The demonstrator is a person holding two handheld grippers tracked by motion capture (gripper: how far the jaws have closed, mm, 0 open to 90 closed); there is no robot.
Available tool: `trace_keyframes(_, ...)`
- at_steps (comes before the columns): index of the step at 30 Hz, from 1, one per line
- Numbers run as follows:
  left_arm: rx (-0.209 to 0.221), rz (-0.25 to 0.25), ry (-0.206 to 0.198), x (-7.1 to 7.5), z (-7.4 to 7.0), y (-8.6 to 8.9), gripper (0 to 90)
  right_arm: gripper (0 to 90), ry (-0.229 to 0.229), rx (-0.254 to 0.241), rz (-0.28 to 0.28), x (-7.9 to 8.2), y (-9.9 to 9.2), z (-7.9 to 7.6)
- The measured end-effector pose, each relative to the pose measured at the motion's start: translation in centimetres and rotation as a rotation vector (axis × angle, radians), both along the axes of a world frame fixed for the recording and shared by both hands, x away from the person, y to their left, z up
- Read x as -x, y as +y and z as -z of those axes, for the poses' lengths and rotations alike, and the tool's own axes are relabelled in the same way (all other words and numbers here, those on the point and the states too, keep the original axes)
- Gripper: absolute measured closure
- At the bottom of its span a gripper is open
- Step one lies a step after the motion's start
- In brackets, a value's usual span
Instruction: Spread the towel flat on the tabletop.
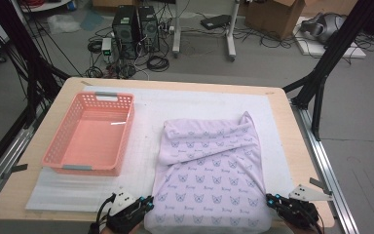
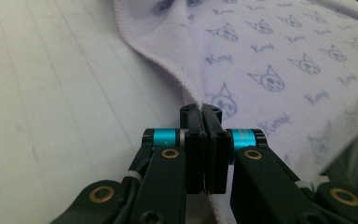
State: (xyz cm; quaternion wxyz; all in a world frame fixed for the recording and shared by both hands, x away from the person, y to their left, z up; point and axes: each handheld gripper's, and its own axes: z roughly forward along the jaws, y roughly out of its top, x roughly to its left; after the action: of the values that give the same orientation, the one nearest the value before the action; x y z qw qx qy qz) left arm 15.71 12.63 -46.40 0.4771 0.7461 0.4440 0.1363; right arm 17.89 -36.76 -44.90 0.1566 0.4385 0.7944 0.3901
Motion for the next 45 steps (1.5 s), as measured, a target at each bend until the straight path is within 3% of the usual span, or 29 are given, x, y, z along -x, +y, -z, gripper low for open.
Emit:
trace_keyframes(4,0.023,0.020,0.022,1.7,0.1,0.6,87.0,88.5,0.043,-0.012,-0.046,1.2,-1.0,-0.3)
trace_keyframes(5,0.029,0.032,0.012,1.7,0.1,0.7,83.2,87.8,0.043,-0.018,-0.052,1.3,-1.0,-0.4)
trace_keyframes(6,0.037,0.025,0.000,1.5,0.1,0.8,73.7,83.8,0.037,-0.029,-0.052,1.3,-1.1,-0.4)
trace_keyframes(7,0.041,0.013,-0.002,1.0,0.0,0.9,62.4,74.1,0.022,-0.038,-0.039,1.2,-1.0,-0.4)
trace_keyframes(10,0.085,-0.013,-0.012,-0.1,-0.3,1.3,55.7,66.7,-0.011,-0.066,-0.021,0.5,-0.5,-0.5)
trace_keyframes(13,0.094,-0.027,-0.021,-1.0,-0.5,1.3,55.8,66.2,-0.041,-0.028,-0.019,-0.1,0.6,-0.5)
trace_keyframes(20,0.092,-0.002,-0.014,-3.2,-0.5,0.9,56.1,63.7,-0.049,-0.024,0.024,-0.8,0.5,-0.4)
trace_keyframes(23,0.088,0.018,0.002,-4.2,-0.4,0.4,55.9,63.4,-0.035,-0.025,0.037,-1.3,0.7,-0.3)
trace_keyframes(27,0.067,0.054,0.020,-4.9,0.0,-0.5,55.2,66.7,-0.014,0.023,0.030,-2.2,1.4,0.1)
trace_keyframes(29,0.039,0.051,-0.004,-4.8,0.1,-1.0,58.1,74.7,-0.013,0.029,0.037,-2.4,1.4,0.0)
trace_keyframes(30,0.012,0.037,-0.019,-4.7,0.1,-1.2,62.6,82.9,-0.007,0.022,0.029,-2.4,1.3,0.0)
trace_keyframes(32,-0.028,0.034,-0.034,-4.5,0.1,-1.5,81.9,86.0,0.000,0.014,0.018,-2.4,1.3,0.0)
trace_keyframes(33,-0.019,0.035,-0.011,-4.5,0.0,-1.5,87.8,86.4,-0.004,0.024,0.014,-2.4,1.3,0.0)
trace_keyframes(36,-0.033,0.027,0.000,-4.1,-0.3,-1.3,88.5,86.9,-0.004,0.031,0.005,-2.1,1.2,-0.1)
trace_keyframes(40,-0.024,0.015,0.007,-2.8,-0.6,0.1,88.6,86.9,0.014,0.035,-0.008,-1.1,0.3,-0.4)
trace_keyframes(43,-0.001,0.041,0.013,-2.1,-1.1,0.7,88.4,86.6,0.044,0.028,-0.042,-0.6,-0.3,-0.6)
trace_keyframes(45,-0.010,0.063,-0.003,-1.9,-1.0,0.5,85.6,84.6,0.054,0.024,-0.076,-0.4,-0.4,-0.8)
